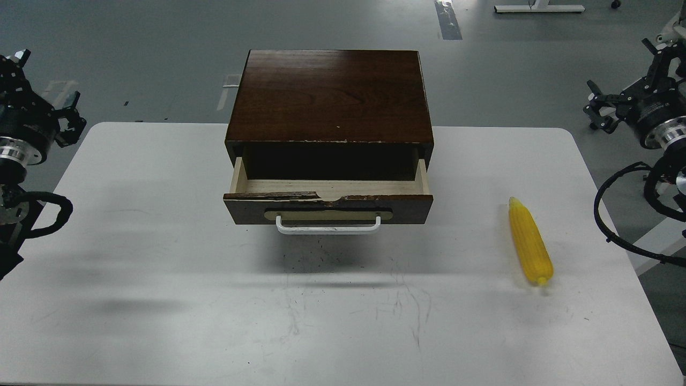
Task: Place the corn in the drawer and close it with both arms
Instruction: 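Move the right gripper toward the yellow corn cob on the table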
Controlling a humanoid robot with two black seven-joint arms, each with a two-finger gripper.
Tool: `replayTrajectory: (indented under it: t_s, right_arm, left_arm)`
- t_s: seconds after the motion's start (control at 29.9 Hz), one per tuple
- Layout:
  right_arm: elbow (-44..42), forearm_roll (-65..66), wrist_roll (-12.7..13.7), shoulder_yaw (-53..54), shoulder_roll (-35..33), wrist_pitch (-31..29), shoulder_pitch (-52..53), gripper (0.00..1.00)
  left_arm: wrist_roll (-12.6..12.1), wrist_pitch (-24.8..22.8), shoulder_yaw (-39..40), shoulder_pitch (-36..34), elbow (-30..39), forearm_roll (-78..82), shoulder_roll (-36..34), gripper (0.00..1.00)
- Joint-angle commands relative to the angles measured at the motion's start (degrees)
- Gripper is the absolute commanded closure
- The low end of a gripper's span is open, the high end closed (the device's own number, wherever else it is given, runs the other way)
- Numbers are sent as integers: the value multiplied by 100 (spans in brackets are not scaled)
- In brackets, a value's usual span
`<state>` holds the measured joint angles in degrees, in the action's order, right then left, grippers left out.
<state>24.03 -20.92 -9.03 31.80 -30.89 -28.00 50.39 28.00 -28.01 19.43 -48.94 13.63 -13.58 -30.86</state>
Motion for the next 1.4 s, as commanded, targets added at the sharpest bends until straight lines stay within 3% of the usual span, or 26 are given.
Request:
replayTrajectory:
  t_s: [0.0,0.37,0.73,0.94,1.07,1.17,1.27,1.37]
  right_arm:
    - [-39,0,-2,46,12,0,14,0]
    - [-30,0,7,-59,-58,0,155,0]
    - [488,1265,33,-727,-1103,0,621,0]
    - [1586,2898,305,-912,-1894,0,797,0]
    - [3068,4609,840,-938,-2430,0,797,0]
    - [3895,5585,1008,-1069,-2658,0,753,0]
    - [4477,6667,1026,-1438,-2756,109,761,0]
    - [4514,7292,1018,-1746,-2765,163,797,0]
  left_arm:
    - [0,1,8,-10,-9,-13,9,2]
    - [0,1,-1,-36,-149,30,106,2]
    - [0,1,-19,-89,-167,57,221,2]
    - [-13,1,-1,-151,-167,39,194,2]
    - [0,1,16,-151,-167,31,238,2]
    - [0,1,8,-151,-167,39,238,2]
    - [0,1,-1,-133,-167,48,238,2]
    - [0,1,-1,-89,-167,39,212,2]
